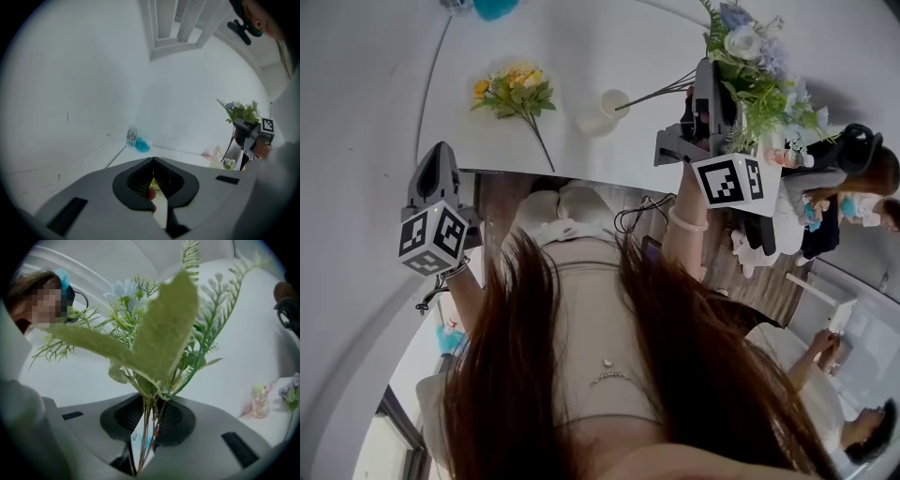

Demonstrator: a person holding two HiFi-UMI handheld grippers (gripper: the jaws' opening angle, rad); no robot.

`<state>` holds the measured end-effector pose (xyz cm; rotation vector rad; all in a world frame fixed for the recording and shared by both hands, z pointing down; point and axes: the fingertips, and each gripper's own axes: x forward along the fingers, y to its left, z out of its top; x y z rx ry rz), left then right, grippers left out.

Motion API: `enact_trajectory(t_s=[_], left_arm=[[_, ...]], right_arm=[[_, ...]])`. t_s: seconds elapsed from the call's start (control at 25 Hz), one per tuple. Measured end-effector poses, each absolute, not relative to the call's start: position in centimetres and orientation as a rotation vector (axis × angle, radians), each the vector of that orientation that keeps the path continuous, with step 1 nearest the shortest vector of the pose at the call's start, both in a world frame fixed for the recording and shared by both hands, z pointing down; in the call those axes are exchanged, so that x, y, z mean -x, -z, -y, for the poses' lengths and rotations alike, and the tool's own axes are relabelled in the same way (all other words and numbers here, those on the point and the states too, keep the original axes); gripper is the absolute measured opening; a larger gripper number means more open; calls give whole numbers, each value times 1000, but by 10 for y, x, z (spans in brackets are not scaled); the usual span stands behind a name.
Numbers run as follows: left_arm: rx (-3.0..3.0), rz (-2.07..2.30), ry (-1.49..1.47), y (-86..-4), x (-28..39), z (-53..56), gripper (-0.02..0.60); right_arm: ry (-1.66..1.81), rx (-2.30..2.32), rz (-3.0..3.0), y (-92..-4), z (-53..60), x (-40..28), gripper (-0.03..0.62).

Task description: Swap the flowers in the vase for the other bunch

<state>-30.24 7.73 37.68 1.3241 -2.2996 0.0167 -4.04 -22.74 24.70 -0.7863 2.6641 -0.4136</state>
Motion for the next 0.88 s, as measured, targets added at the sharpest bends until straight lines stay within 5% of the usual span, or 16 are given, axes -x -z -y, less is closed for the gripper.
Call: enact_trajectory(t_s=[0.88], left_arm=[[-1299,2291,-55,-375,293,-79,3]], right_arm=[[337,764,-2809,-300,209,75,84]])
